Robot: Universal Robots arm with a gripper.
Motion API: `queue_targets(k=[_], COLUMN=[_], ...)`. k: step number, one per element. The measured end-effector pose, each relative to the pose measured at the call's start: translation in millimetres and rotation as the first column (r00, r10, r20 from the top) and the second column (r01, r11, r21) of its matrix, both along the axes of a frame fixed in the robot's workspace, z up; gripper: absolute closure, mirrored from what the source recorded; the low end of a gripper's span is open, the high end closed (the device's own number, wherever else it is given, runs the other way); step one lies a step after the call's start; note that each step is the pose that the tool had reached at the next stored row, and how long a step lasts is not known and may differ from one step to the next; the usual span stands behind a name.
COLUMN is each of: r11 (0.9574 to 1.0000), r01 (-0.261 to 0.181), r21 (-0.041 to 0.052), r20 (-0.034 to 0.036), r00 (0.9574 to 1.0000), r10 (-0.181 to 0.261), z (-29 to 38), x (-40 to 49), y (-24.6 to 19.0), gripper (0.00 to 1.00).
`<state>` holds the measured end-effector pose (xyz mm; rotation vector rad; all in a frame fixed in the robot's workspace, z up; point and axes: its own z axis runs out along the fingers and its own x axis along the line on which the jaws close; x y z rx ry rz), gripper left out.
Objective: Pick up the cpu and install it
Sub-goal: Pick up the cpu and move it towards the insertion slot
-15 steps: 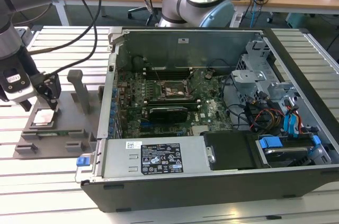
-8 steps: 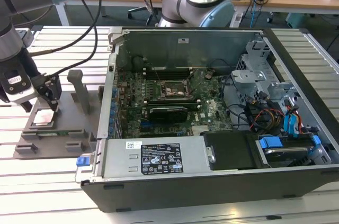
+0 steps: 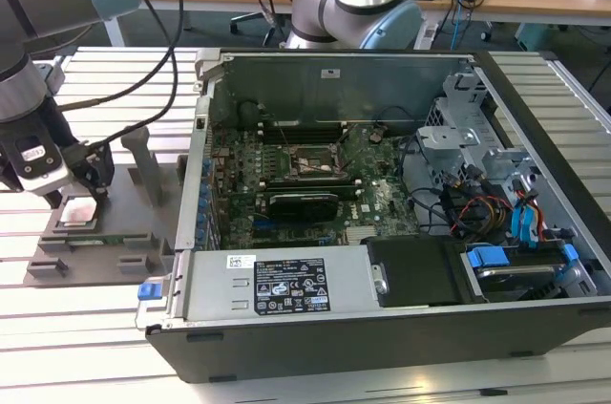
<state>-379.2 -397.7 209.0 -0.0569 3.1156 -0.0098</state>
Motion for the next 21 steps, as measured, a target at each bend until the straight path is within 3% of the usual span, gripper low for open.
queue_targets(k=[9,16,19,21], r11=[1.0,1.0,1.0,1.0], r01=[0.0,0.0,0.0,0.0], r21=[0.0,0.0,-0.0003,0.0], r20=[0.0,0.0,-0.0005,-0.0001], r00=[1.0,1.0,1.0,1.0], r10=[0.0,0.0,0.0,0.0], z=[-17.4,-19.0,-18.8,-19.1], x=[-4.4,-4.6,-4.8,-4.6], y=[-0.1,-0.2,-0.3,-0.3], gripper=[0.34,0.34,0.44,0.44])
